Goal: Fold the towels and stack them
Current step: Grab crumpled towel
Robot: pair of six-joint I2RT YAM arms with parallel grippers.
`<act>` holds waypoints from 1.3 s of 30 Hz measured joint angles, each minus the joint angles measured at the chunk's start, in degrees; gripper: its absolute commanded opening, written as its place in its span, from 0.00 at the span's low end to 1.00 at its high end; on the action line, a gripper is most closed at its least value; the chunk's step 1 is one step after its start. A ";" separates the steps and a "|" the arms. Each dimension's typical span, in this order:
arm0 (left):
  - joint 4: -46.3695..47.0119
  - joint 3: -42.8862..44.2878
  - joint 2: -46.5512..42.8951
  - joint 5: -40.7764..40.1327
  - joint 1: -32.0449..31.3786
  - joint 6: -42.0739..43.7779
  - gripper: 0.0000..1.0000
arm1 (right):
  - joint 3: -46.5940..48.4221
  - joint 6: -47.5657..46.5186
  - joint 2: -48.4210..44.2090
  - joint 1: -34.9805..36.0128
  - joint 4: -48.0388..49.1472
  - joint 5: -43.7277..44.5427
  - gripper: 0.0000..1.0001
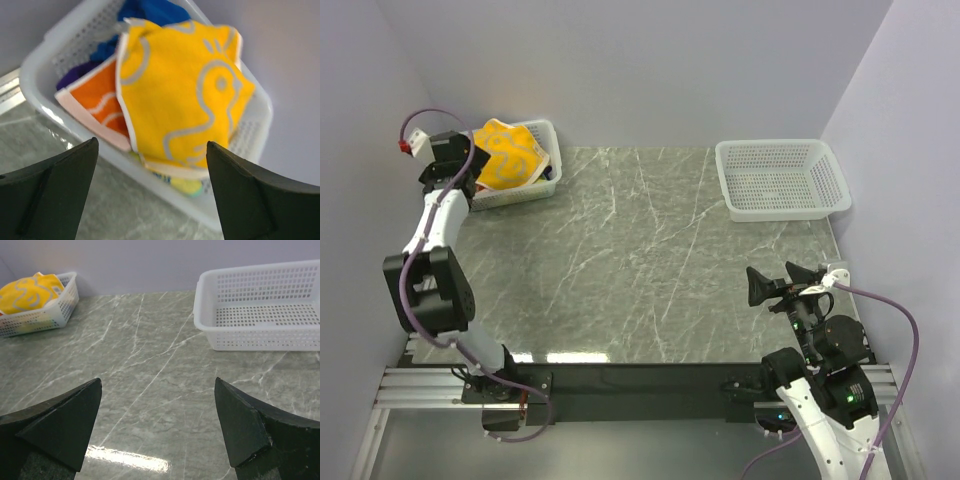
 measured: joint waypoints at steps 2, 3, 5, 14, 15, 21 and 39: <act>1.27 1.31 3.13 0.28 1.90 -1.01 0.90 | 0.00 0.11 0.00 0.02 -0.17 0.11 1.00; 1.90 2.12 4.85 0.48 2.82 -1.51 0.89 | 0.00 0.13 0.00 0.02 -0.24 0.22 1.00; 3.26 3.10 7.30 0.85 4.11 -1.99 0.87 | 0.00 0.13 0.00 0.02 -0.37 0.42 1.00; 6.78 8.87 16.59 3.48 7.23 -2.69 0.70 | -0.02 0.13 0.00 0.00 -0.66 0.35 1.00; 7.30 9.01 17.18 3.69 7.37 -2.75 0.68 | -0.02 0.13 0.00 0.00 -0.68 0.28 1.00; 9.88 9.42 19.26 5.57 8.00 -3.06 0.58 | 0.00 0.11 0.00 -0.17 -0.68 -0.85 1.00; 12.74 10.60 23.08 8.24 8.61 -0.13 0.01 | -0.02 0.07 0.00 -2.21 -0.66 -3.78 1.00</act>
